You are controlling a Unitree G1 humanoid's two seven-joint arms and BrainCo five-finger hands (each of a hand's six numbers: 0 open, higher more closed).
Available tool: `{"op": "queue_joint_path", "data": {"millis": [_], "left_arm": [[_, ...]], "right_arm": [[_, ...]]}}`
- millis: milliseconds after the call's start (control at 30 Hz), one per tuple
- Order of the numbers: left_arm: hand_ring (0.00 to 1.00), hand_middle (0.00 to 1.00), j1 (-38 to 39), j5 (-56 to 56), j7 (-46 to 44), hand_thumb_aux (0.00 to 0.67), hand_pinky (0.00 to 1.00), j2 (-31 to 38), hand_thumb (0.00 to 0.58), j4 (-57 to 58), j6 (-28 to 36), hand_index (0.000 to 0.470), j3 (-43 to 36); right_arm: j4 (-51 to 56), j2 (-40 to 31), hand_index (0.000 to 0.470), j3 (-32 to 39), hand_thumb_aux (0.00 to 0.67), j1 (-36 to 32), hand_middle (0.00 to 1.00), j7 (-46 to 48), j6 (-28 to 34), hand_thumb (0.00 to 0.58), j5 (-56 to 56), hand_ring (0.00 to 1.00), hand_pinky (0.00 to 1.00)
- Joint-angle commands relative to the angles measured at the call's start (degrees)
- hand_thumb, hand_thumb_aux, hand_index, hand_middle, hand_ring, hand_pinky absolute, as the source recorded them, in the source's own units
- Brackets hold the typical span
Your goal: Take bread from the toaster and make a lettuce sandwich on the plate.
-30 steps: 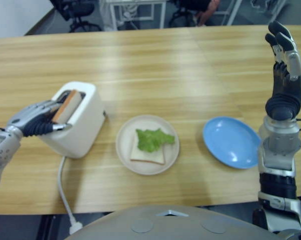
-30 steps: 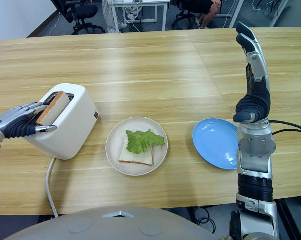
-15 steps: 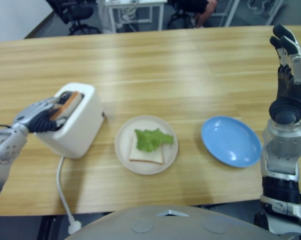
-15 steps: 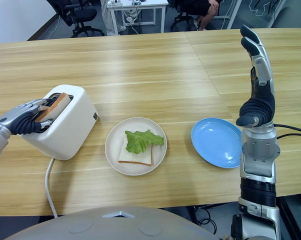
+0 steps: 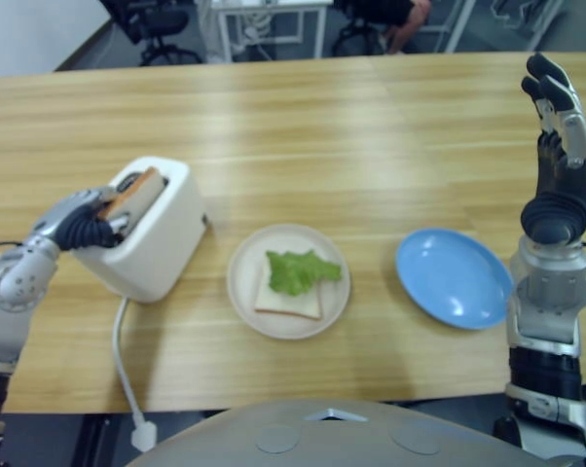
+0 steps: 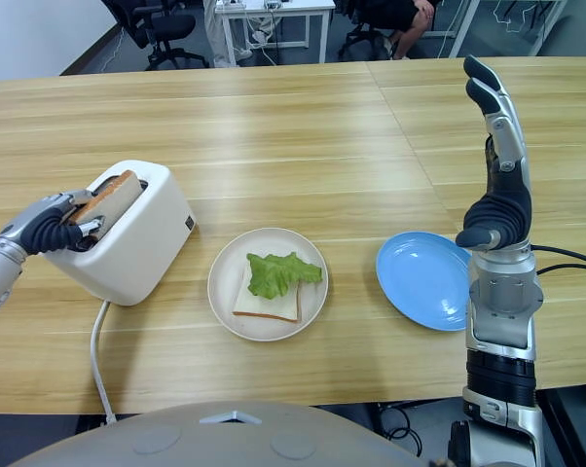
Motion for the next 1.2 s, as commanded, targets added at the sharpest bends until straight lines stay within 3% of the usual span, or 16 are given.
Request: {"op": "queue_joint_path", "data": {"millis": [33, 500, 800, 1200], "left_arm": [[1.0, 1.0, -3.25, -0.32, 5.97, 0.67, 1.0, -0.89, 0.58, 0.86, -0.7, 0.46, 3.77], [1.0, 1.0, -4.41, -0.47, 8.62, 0.67, 1.0, -1.36, 0.58, -0.14, -4.34, 0.46, 3.34], [1.0, 1.0, -6.47, -2.6, 8.4, 0.67, 1.0, -2.63, 0.58, -4.57, -8.66, 0.46, 1.93], [1.0, 1.0, -11.35, -5.77, 6.64, 0.67, 1.0, -4.35, 0.58, -11.64, -9.53, 0.46, 0.73]], "right_arm": [[-0.53, -0.15, 0.0, -0.2, 0.0, 0.03, 0.0, 0.53, 0.24, 0.0, -0.05, 0.0, 0.0], [-0.78, -0.51, 0.0, -0.51, 0.0, -0.22, 0.0, 0.76, 0.74, 0.0, 0.27, 0.0, 0.0], [0.42, -0.45, 0.0, 0.37, 0.0, -1.51, 0.0, 1.33, 0.95, 0.0, -0.01, 0.0, 0.0], [2.85, -0.53, 0.0, 1.69, 0.0, -3.42, 0.0, 2.33, 0.97, 0.0, -0.57, 0.0, 0.0]]}}
